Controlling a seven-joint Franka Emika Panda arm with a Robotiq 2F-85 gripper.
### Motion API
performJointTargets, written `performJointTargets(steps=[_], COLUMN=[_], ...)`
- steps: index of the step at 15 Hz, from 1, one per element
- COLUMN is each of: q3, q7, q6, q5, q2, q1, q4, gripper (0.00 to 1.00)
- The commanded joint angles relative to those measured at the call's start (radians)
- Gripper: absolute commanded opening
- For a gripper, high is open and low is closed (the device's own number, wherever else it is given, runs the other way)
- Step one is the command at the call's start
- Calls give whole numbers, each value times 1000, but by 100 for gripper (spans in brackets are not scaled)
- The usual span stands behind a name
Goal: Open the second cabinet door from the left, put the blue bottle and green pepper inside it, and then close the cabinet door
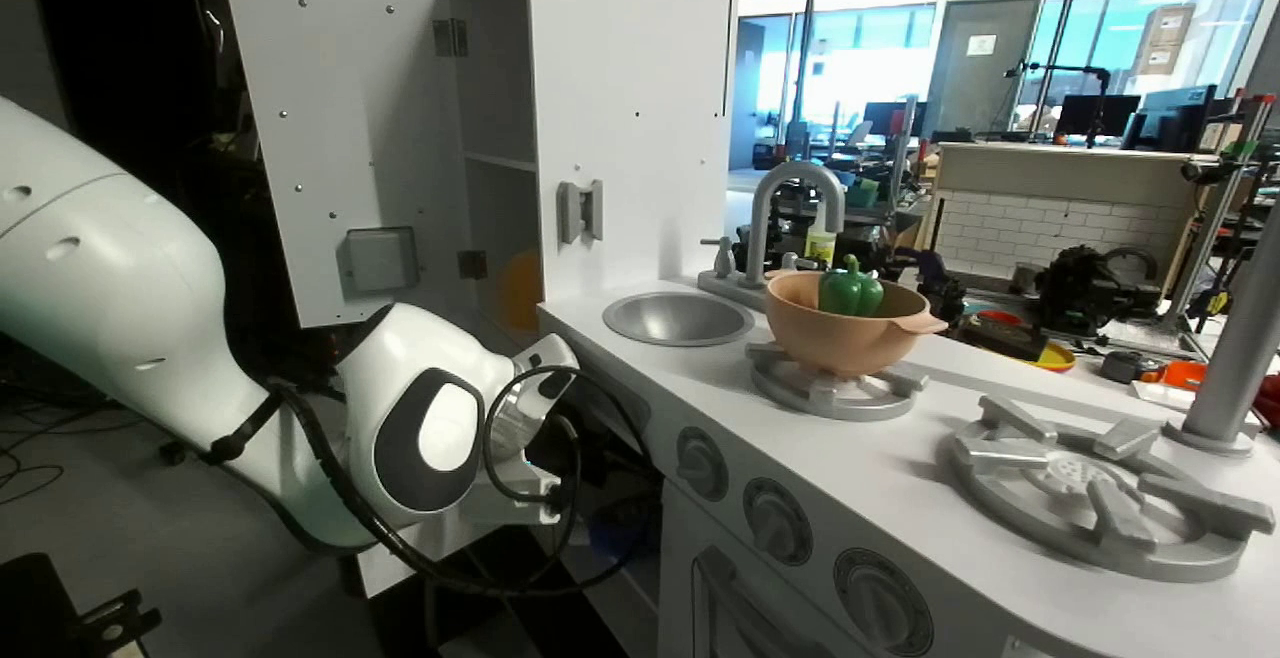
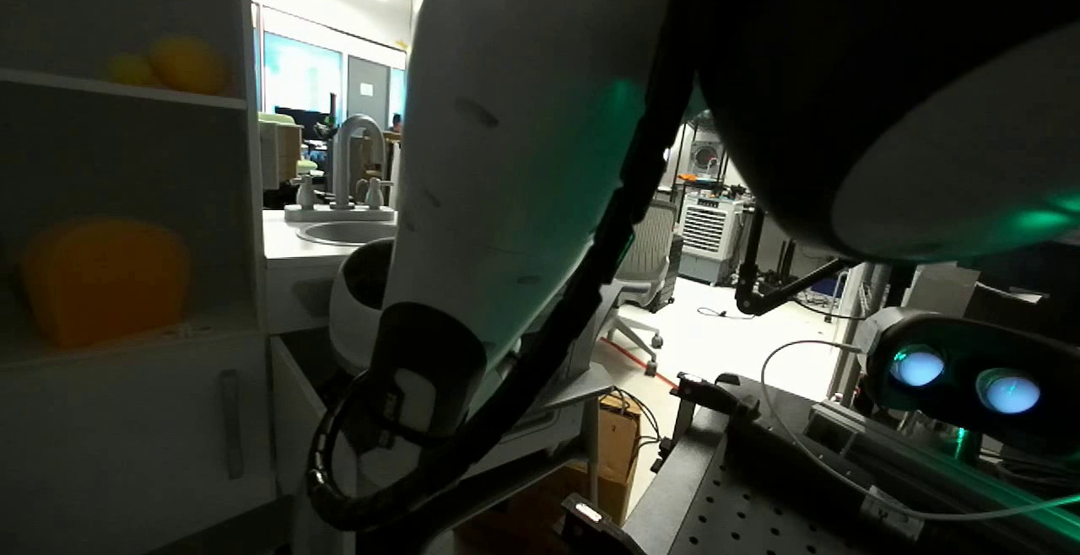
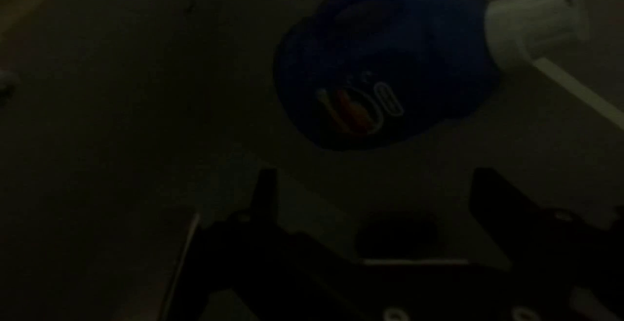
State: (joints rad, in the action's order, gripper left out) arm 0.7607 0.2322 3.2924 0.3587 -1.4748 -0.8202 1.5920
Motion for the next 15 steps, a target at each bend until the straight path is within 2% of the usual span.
performJointTargets(steps=[1,7,15], q3=[-38,-94,-142], q7=[-39,-59,-39], q6=[-23,6,183], q5=[-70,-131,-26], q2=[80,146,133], q1=[50,69,73], q4=[-17,49,101], gripper=[100,100,100])
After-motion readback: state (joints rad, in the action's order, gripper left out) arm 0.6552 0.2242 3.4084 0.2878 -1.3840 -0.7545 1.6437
